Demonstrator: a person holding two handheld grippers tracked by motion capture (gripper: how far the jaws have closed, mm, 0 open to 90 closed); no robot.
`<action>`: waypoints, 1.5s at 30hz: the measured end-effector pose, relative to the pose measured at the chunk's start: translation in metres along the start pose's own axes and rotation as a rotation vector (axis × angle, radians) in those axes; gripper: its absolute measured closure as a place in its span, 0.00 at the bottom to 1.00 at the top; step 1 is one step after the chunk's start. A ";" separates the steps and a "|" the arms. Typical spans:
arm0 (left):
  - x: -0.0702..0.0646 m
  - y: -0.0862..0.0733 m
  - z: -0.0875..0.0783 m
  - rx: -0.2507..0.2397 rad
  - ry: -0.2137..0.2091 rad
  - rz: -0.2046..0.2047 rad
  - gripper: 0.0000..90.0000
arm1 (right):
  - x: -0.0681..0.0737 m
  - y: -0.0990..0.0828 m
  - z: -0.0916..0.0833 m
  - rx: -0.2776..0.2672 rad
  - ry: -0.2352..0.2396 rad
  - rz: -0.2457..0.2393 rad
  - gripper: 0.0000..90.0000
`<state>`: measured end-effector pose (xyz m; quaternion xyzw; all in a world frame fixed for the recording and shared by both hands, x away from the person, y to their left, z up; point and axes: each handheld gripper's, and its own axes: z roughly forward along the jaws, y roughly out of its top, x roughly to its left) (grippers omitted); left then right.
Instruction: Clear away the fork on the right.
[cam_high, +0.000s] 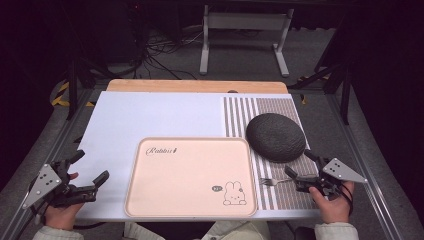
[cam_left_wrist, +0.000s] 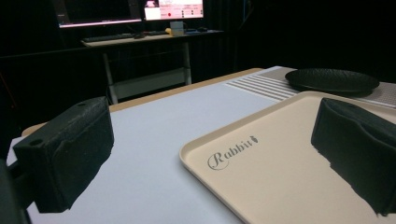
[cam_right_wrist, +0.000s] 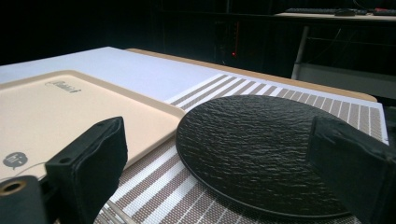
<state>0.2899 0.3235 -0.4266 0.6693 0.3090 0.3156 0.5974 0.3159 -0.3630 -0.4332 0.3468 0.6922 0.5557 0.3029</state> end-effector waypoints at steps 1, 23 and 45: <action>0.000 0.000 0.000 -0.001 0.002 0.000 0.00 | 0.000 0.000 0.000 -0.003 0.003 0.003 0.07; 0.000 0.000 0.001 0.008 -0.002 0.003 0.00 | -0.003 -0.002 0.001 0.013 0.002 0.013 0.07; 0.000 0.000 0.000 0.010 0.001 0.002 0.00 | -0.001 0.044 0.033 0.106 0.082 -0.035 0.01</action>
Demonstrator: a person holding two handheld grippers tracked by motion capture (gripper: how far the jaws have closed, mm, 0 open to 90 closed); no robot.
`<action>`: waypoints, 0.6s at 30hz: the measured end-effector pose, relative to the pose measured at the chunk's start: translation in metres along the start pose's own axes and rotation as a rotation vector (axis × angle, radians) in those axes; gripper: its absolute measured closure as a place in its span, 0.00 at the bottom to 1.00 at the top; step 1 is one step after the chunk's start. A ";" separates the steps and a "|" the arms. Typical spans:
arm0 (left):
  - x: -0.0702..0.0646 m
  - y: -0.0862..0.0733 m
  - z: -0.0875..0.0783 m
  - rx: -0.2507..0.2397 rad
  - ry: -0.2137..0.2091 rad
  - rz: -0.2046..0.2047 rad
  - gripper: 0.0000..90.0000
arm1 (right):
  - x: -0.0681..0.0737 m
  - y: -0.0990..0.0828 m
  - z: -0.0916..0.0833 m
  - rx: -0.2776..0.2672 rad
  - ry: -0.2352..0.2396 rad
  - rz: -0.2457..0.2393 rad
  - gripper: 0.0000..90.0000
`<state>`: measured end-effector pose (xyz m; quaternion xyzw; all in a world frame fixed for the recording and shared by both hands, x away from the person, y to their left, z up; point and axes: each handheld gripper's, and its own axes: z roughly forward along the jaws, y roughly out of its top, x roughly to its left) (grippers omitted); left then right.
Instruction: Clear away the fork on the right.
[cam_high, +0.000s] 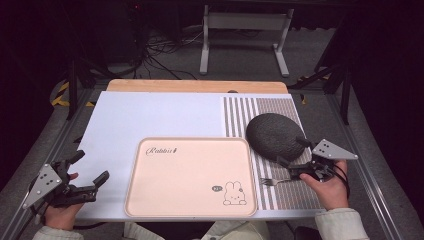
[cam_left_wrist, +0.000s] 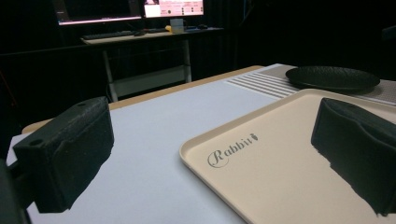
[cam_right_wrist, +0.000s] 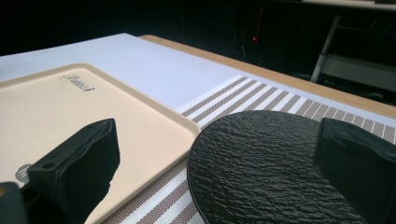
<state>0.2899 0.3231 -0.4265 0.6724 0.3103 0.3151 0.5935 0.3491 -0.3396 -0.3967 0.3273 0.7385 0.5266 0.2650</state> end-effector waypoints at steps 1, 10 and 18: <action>0.000 0.000 0.000 0.000 0.000 0.000 0.00 | 0.000 0.000 0.000 0.000 0.000 0.000 0.01; 0.000 0.000 0.000 0.001 0.002 0.001 0.00 | 0.002 0.013 0.006 0.193 0.047 -0.098 0.07; 0.000 0.000 0.000 0.001 0.002 0.000 0.00 | 0.002 0.025 0.008 0.359 0.098 -0.202 0.13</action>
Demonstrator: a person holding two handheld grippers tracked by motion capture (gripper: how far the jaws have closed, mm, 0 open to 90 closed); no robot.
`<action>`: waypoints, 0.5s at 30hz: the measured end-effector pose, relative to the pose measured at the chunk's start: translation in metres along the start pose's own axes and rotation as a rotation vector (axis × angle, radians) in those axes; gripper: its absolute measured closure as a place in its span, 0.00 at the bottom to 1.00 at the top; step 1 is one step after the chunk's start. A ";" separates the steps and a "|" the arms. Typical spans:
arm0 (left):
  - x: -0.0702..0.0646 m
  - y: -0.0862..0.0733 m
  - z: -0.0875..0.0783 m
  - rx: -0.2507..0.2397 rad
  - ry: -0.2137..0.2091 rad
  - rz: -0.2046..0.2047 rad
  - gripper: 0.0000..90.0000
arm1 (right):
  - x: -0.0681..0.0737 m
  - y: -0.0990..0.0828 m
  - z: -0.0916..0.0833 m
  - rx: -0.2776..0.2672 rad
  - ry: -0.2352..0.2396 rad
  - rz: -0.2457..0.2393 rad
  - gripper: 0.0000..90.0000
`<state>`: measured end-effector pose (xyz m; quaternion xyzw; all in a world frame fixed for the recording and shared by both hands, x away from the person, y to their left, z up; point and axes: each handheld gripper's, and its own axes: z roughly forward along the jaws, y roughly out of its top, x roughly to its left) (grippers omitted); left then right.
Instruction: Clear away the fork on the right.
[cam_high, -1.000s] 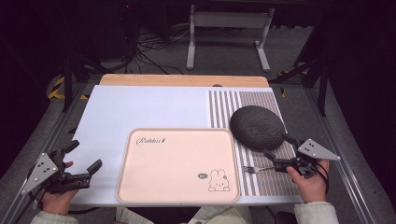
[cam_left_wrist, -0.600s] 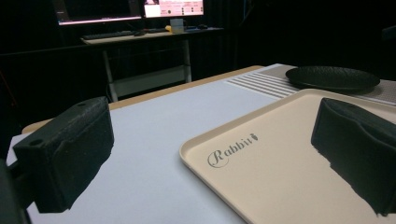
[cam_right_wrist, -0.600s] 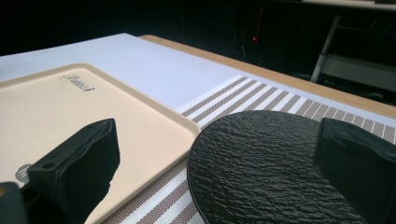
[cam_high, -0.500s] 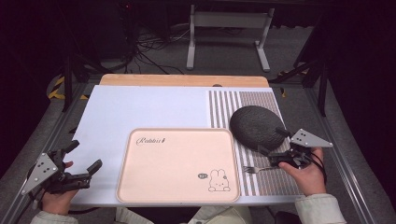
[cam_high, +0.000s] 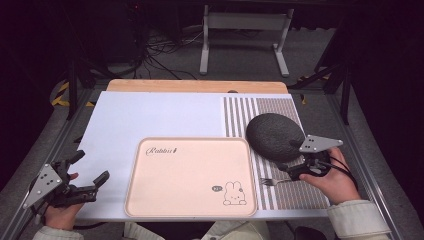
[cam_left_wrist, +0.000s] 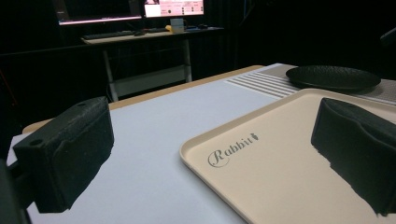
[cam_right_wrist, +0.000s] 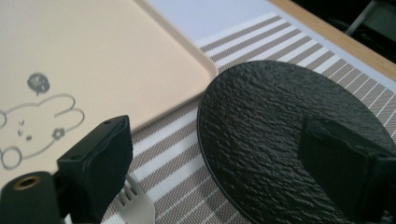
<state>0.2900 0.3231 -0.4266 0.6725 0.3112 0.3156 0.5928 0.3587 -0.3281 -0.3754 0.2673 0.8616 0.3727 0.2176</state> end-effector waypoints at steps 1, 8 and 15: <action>0.000 0.000 0.000 0.000 0.001 0.000 0.00 | 0.000 0.001 0.000 0.025 0.006 -0.014 0.13; 0.000 0.000 0.000 0.000 0.001 -0.001 0.00 | -0.006 0.010 0.001 0.159 0.029 -0.093 0.15; 0.000 0.000 0.000 0.002 0.000 0.002 0.00 | -0.006 0.019 0.002 0.305 0.059 -0.188 0.16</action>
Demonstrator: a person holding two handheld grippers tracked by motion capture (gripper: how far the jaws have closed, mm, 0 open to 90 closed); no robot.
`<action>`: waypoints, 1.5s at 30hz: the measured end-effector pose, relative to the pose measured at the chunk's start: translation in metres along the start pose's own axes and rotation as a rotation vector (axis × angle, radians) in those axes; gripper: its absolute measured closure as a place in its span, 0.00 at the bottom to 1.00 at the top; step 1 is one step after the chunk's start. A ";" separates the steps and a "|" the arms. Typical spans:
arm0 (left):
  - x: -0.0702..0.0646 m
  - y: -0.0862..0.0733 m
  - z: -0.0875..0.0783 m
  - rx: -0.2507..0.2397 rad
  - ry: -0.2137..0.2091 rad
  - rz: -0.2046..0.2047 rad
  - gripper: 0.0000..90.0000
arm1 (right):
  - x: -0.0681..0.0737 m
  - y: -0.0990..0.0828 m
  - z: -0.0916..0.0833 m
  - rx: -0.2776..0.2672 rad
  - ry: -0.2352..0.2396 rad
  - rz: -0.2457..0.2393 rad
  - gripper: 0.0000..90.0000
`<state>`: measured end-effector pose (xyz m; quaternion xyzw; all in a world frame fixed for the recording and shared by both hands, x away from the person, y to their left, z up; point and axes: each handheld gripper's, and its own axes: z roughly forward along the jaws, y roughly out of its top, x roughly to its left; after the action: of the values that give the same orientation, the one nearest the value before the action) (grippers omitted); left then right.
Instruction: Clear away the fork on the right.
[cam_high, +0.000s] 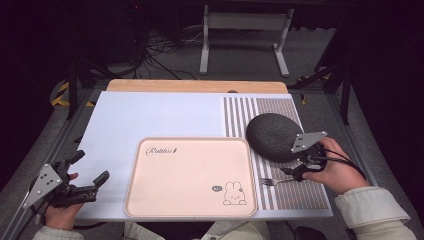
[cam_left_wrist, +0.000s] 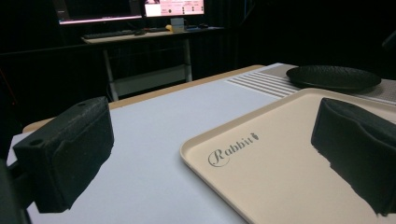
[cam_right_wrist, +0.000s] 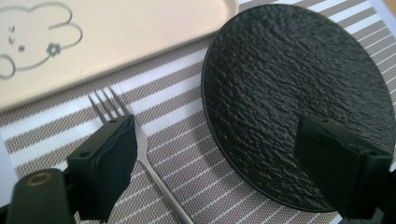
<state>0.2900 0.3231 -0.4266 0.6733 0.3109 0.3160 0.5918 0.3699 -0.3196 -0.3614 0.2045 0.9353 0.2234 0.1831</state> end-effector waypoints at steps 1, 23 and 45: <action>0.000 0.000 0.000 0.000 0.000 -0.001 0.00 | 0.000 0.001 0.000 0.013 0.008 -0.014 0.15; 0.000 0.000 0.000 -0.001 -0.001 0.000 0.00 | 0.005 0.006 0.021 0.224 0.188 -0.151 0.24; 0.000 0.000 0.000 -0.001 -0.001 0.006 0.00 | 0.009 0.003 0.047 0.334 0.278 -0.254 0.39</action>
<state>0.2900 0.3228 -0.4267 0.6739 0.3086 0.3175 0.5914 0.3835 -0.2968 -0.4011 0.0799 0.9936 0.0670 0.0430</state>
